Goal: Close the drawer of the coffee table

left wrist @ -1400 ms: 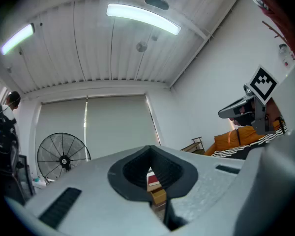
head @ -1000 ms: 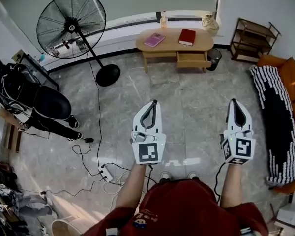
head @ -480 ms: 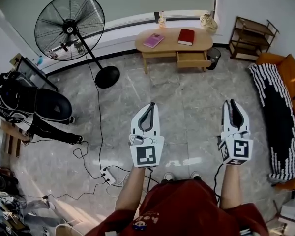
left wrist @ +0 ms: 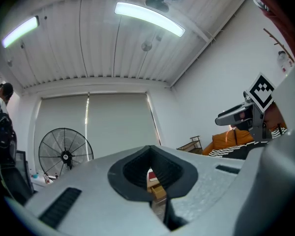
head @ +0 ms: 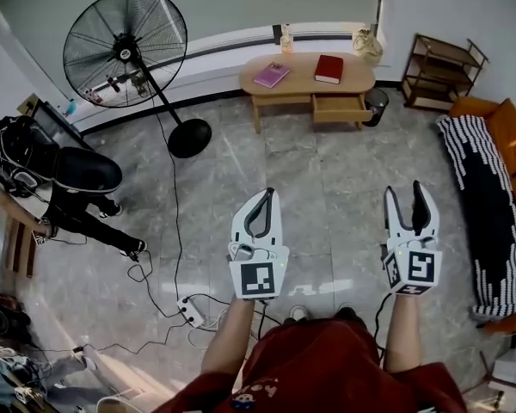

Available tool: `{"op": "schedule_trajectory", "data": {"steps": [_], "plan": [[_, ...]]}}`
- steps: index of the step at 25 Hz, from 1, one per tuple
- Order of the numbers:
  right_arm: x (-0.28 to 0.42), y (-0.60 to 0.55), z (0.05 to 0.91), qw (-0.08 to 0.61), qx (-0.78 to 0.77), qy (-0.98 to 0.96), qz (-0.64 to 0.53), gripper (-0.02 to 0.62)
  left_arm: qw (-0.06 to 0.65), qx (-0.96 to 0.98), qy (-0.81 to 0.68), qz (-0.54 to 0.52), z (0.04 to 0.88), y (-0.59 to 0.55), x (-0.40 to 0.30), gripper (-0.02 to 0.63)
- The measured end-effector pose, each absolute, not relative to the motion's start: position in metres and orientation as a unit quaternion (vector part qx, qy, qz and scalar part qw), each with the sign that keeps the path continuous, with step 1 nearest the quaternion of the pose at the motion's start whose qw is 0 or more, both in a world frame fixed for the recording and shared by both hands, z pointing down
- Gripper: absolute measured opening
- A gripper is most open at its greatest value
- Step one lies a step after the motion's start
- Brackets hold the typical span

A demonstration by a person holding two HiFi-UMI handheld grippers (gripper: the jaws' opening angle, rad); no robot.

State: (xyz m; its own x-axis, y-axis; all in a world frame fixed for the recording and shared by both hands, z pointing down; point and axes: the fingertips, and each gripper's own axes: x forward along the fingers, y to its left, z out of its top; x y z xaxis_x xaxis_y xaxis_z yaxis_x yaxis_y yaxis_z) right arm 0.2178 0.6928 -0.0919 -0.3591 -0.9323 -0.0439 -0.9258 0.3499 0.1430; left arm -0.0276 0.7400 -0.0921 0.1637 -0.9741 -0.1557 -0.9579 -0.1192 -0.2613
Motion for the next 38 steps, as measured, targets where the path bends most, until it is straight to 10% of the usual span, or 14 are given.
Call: {"op": "schedule_trajectory", "data": {"steps": [38], "plan": [[0.224,0.417,-0.08,0.008,0.567,-0.821,-0.064,0.225,0.127,-0.731,0.669,-0.034,-0.08,0.477,-0.04,0.006]]}}
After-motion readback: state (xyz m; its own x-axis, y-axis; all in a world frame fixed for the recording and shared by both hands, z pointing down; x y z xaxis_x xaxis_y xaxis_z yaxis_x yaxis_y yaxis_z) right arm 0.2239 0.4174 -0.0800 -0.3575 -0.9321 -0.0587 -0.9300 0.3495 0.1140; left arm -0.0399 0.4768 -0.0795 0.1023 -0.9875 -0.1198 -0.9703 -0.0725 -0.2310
